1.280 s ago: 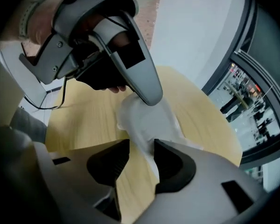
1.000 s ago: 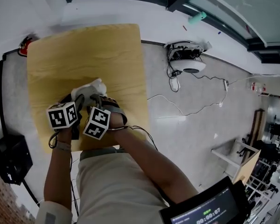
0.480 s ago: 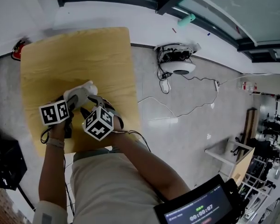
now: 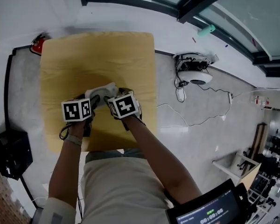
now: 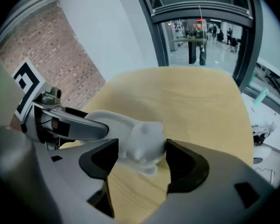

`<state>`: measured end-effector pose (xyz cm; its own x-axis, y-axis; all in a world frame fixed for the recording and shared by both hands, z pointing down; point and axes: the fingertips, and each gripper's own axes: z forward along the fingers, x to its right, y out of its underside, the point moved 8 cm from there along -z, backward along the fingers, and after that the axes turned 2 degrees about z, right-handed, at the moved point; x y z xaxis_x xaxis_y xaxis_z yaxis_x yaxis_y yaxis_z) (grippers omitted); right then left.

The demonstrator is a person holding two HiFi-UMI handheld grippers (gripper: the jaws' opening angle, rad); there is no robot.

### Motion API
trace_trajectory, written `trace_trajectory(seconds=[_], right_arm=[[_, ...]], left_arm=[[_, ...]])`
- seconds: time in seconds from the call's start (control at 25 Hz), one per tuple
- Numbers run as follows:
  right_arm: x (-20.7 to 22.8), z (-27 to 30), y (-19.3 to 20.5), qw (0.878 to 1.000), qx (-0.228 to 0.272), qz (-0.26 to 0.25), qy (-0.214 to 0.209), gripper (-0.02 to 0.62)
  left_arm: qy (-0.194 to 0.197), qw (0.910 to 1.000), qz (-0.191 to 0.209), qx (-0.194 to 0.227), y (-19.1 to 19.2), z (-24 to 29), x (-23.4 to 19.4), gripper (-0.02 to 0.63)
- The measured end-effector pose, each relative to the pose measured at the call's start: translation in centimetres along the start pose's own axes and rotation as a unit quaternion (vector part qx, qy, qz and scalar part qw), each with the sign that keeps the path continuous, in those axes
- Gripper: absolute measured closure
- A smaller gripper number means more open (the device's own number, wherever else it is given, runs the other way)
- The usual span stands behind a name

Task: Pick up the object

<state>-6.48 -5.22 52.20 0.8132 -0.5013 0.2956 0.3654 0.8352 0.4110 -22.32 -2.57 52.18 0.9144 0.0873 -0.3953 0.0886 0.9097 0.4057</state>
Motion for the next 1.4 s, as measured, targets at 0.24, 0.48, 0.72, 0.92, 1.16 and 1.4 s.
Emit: trace_trajectory(seconds=[0.24, 0.48, 0.72, 0.92, 1.16, 1.4], right_arm=[[0.2, 1.3, -0.8, 0.999, -0.016, 0.035, -0.020, 0.295], [1.1, 1.8, -1.1, 0.996, -0.028, 0.066, -0.050, 0.304], [1.3, 1.9, -1.5, 0.995, -0.060, 0.049, -0.059, 0.305], [1.4, 1.7, -1.3, 0.997, -0.035, 0.045, -0.059, 0.305], [1.6, 1.3, -0.4, 0.996, 0.004, 0.072, -0.061, 0.310], [0.8, -2.5, 2.3, 0.991, 0.102, 0.077, -0.036, 0.311]], left_arm=[[0.016, 0.9998, -0.012, -0.007, 0.1, 0.1, -1.2, 0.284], [0.029, 0.9992, -0.015, -0.025, 0.0, 0.8, -0.9, 0.268], [0.040, 0.9983, -0.019, -0.039, 0.0, 1.7, -0.7, 0.259], [0.039, 0.9984, -0.009, -0.041, -0.3, 1.9, -0.3, 0.256], [0.040, 0.9988, 0.016, -0.022, 0.2, 1.8, 0.2, 0.252], [0.048, 0.9908, 0.120, 0.041, 0.8, -0.9, 3.2, 0.256]])
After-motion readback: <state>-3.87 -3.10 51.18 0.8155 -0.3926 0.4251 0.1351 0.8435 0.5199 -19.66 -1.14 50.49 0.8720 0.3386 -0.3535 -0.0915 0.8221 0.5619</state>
